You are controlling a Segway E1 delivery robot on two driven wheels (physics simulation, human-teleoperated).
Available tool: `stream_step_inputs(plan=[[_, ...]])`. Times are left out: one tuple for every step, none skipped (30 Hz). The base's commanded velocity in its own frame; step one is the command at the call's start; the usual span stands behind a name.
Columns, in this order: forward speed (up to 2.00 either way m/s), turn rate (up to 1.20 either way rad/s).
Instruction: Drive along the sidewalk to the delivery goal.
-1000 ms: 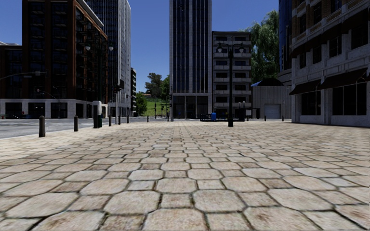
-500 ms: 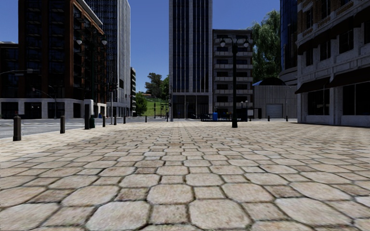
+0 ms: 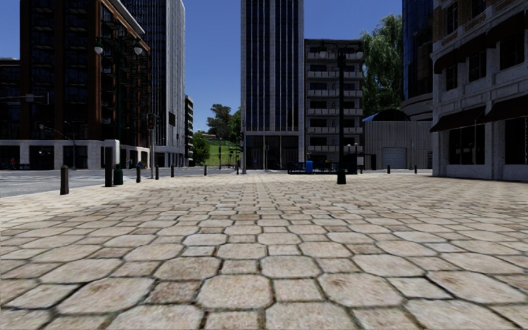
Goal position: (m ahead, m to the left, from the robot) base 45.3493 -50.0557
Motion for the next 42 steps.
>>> stream_step_inputs(plan=[[2.00,0.00],[2.00,0.00],[2.00,0.00],[2.00,0.00],[2.00,0.00],[2.00,0.00],[2.00,0.00],[2.00,0.00],[2.00,0.00],[2.00,0.00],[2.00,0.00],[2.00,0.00],[2.00,0.00],[2.00,0.00],[2.00,0.00],[2.00,0.00],[2.00,0.00],[2.00,0.00],[2.00,0.00],[2.00,0.00],[2.00,0.00],[2.00,0.00],[2.00,0.00],[2.00,0.00],[2.00,0.00],[2.00,0.00],[2.00,0.00],[2.00,0.00],[2.00,0.00],[2.00,0.00],[2.00,0.00],[2.00,0.00],[2.00,0.00],[2.00,0.00],[2.00,0.00],[2.00,0.00],[2.00,0.00],[2.00,0.00],[2.00,0.00],[2.00,0.00],[2.00,0.00],[2.00,0.00]])
